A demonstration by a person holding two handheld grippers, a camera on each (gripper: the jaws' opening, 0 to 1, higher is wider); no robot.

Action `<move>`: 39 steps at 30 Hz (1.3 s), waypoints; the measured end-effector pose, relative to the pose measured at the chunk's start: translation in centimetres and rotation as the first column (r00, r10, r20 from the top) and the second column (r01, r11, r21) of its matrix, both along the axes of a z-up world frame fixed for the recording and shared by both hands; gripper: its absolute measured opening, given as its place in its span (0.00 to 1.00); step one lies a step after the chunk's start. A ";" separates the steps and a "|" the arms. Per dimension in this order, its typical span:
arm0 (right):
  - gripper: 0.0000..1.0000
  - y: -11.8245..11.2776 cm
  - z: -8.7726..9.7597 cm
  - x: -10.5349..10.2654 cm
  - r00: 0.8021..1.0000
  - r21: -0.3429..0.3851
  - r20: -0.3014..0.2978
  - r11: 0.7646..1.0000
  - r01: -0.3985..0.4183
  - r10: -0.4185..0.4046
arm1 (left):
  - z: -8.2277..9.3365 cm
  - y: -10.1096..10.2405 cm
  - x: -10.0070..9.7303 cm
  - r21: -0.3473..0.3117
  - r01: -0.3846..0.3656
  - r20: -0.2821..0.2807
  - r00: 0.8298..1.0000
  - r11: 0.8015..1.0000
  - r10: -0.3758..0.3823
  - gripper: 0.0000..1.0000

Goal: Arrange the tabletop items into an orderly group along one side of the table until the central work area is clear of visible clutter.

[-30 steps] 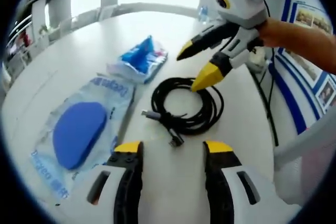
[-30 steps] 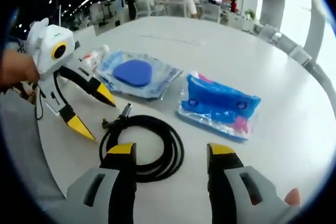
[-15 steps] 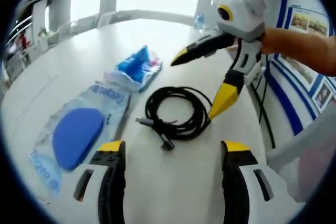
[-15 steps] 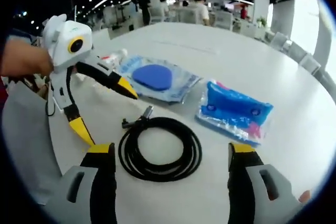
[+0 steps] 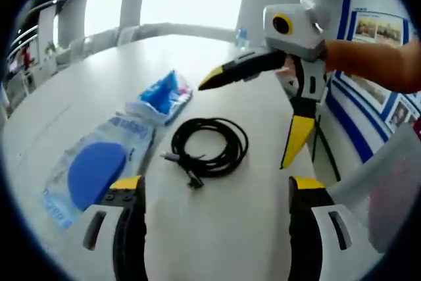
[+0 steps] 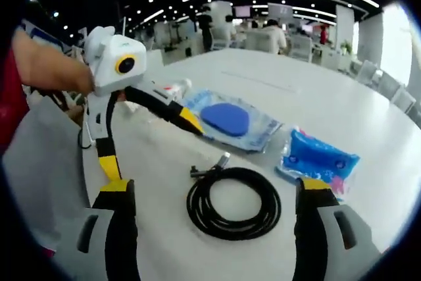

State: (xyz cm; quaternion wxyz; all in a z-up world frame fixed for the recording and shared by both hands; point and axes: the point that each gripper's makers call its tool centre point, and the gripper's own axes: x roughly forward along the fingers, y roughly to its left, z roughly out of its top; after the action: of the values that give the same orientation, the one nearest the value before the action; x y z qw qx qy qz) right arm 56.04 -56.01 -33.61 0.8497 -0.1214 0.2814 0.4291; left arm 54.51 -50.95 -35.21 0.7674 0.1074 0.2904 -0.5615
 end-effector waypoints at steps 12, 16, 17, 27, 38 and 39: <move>1.00 3.1 1.1 -2.0 0.997 0.000 0.014 0.997 -0.078 0.078 | 2.9 4.6 -1.6 -0.050 -0.040 0.051 0.998 0.998 0.042 0.88; 1.00 4.5 1.5 -2.7 0.994 -0.004 0.018 0.994 -0.109 0.109 | 4.0 6.8 -2.1 -0.070 -0.070 0.064 0.995 0.995 0.075 0.88; 1.00 5.0 1.6 -2.9 0.993 0.000 0.020 0.993 -0.115 0.115 | 4.3 7.6 -2.3 -0.076 -0.083 0.067 0.994 0.994 0.088 0.88; 1.00 8.1 2.5 -3.9 0.986 -0.003 0.029 0.986 -0.164 0.164 | 5.9 13.5 -3.3 -0.104 -0.177 0.089 0.978 0.979 0.187 0.87; 1.00 11.8 3.5 -4.7 0.973 -0.016 0.039 0.974 -0.226 0.227 | 7.2 20.0 -3.9 -0.139 -0.290 0.102 0.947 0.947 0.305 0.87; 1.00 12.1 3.5 -4.8 0.972 -0.017 0.038 0.973 -0.230 0.231 | 7.2 20.5 -4.0 -0.143 -0.299 0.102 0.944 0.944 0.314 0.86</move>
State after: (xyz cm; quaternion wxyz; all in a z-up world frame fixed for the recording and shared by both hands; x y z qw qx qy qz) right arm 51.25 -43.90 -30.08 0.7987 -0.1669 0.2513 0.5207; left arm 50.56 -30.47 -27.97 0.8672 0.0468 0.2199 -0.4444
